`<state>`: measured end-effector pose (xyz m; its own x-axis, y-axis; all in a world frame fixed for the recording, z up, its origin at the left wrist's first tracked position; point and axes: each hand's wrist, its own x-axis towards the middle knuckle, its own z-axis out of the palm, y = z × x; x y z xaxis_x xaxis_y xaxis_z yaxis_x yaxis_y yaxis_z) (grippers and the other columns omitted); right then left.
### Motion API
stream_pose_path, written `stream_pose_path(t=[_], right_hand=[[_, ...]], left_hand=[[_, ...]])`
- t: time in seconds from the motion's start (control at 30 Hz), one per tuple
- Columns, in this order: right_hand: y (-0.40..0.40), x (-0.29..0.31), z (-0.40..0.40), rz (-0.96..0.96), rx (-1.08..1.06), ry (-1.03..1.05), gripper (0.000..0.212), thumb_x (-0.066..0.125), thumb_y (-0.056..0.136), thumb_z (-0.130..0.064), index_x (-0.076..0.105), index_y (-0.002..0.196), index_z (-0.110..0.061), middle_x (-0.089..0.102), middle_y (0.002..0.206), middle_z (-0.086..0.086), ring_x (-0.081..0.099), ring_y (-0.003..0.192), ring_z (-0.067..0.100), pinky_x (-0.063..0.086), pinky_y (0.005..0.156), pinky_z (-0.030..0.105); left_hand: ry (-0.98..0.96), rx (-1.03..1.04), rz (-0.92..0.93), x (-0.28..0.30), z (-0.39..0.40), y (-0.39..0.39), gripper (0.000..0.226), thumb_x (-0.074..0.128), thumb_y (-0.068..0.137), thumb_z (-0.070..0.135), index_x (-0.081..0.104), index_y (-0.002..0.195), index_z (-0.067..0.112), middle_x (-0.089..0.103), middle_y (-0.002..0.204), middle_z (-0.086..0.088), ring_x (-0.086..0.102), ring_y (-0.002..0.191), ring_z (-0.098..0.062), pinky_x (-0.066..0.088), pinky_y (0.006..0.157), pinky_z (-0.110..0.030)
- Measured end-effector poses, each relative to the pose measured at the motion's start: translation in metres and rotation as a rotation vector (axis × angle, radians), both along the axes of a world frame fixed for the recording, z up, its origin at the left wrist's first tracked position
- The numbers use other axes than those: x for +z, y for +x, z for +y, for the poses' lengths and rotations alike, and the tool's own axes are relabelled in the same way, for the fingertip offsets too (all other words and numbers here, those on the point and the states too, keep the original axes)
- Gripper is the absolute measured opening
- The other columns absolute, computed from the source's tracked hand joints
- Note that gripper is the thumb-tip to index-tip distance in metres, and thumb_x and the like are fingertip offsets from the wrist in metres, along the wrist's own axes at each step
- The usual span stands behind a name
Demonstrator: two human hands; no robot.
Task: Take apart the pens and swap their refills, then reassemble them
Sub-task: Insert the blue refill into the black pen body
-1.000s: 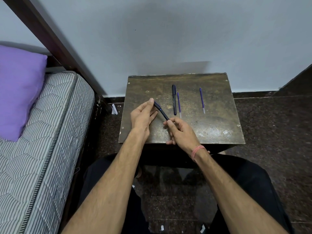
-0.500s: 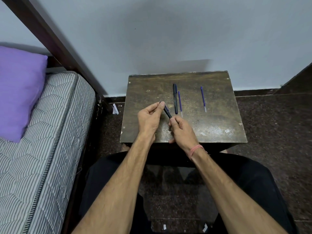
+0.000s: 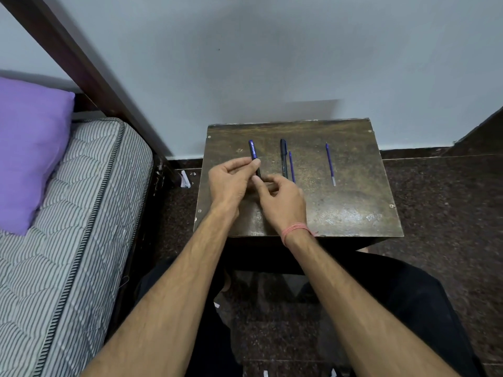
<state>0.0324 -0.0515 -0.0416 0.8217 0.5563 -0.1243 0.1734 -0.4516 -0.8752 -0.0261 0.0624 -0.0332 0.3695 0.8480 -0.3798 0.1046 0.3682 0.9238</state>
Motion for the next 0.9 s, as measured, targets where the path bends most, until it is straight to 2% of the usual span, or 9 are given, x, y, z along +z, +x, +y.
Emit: stream_pose_path(t=[0.07, 0.2, 0.3, 0.4, 0.6, 0.73, 0.9], right_hand=[[0.008, 0.0, -0.002, -0.11, 0.012, -0.066, 0.029, 0.069, 0.103, -0.051, 0.084, 0.115, -0.03, 0.083, 0.097, -0.008, 0.078, 0.094, 0.015, 0.063, 0.089, 0.037], [0.028, 0.0, -0.006, -0.281, -0.024, -0.164, 0.02, 0.071, 0.107, -0.037, 0.083, 0.121, -0.03, 0.078, 0.114, -0.004, 0.073, 0.107, 0.02, 0.058, 0.094, 0.036], [0.037, 0.001, -0.007, -0.352, -0.01, -0.223, 0.024, 0.071, 0.108, -0.037, 0.081, 0.129, -0.03, 0.075, 0.118, -0.003, 0.067, 0.113, 0.021, 0.055, 0.094, 0.035], [0.044, 0.003, -0.005, -0.422, 0.0, -0.247, 0.026, 0.071, 0.107, -0.032, 0.081, 0.131, -0.028, 0.075, 0.119, -0.001, 0.061, 0.113, 0.024, 0.046, 0.089, 0.031], [0.048, 0.006, 0.003, -0.437, 0.048, -0.331, 0.025, 0.074, 0.106, -0.032, 0.082, 0.128, -0.027, 0.076, 0.122, -0.001, 0.057, 0.117, 0.025, 0.042, 0.086, 0.032], [0.046, 0.006, 0.005, -0.428, 0.081, -0.341, 0.026, 0.076, 0.104, -0.032, 0.081, 0.129, -0.03, 0.076, 0.123, -0.002, 0.057, 0.118, 0.026, 0.049, 0.091, 0.036], [0.036, 0.005, 0.007, -0.433, 0.076, -0.323, 0.03, 0.079, 0.101, -0.034, 0.08, 0.13, -0.029, 0.079, 0.12, -0.003, 0.059, 0.117, 0.026, 0.047, 0.089, 0.035]], left_hand=[[0.081, 0.007, 0.114, 0.003, 0.015, 0.006, 0.024, 0.096, 0.088, 0.017, 0.086, 0.106, 0.006, 0.085, 0.084, -0.004, 0.08, 0.074, -0.012, 0.07, 0.077, -0.034], [0.253, -0.012, 0.322, 0.002, 0.034, 0.018, 0.024, 0.098, 0.086, 0.026, 0.088, 0.104, 0.013, 0.085, 0.085, 0.0, 0.084, 0.075, -0.012, 0.071, 0.077, -0.036], [0.318, -0.046, 0.442, -0.002, 0.039, 0.023, 0.02, 0.098, 0.085, 0.034, 0.088, 0.098, 0.023, 0.085, 0.082, 0.005, 0.083, 0.072, -0.011, 0.07, 0.084, -0.036], [0.36, -0.075, 0.538, -0.004, 0.041, 0.026, 0.025, 0.099, 0.081, 0.041, 0.09, 0.099, 0.025, 0.086, 0.09, 0.007, 0.084, 0.086, -0.013, 0.068, 0.092, -0.038], [0.49, -0.133, 0.624, -0.004, 0.039, 0.026, 0.019, 0.098, 0.083, 0.04, 0.09, 0.093, 0.027, 0.086, 0.093, 0.013, 0.083, 0.09, -0.012, 0.067, 0.096, -0.041], [0.501, -0.134, 0.626, -0.006, 0.039, 0.024, 0.019, 0.097, 0.083, 0.04, 0.09, 0.094, 0.027, 0.086, 0.095, 0.013, 0.083, 0.093, -0.011, 0.067, 0.097, -0.042], [0.455, -0.1, 0.571, -0.011, 0.037, 0.022, 0.024, 0.098, 0.081, 0.043, 0.09, 0.096, 0.026, 0.086, 0.087, 0.01, 0.084, 0.085, -0.013, 0.069, 0.09, -0.04]])
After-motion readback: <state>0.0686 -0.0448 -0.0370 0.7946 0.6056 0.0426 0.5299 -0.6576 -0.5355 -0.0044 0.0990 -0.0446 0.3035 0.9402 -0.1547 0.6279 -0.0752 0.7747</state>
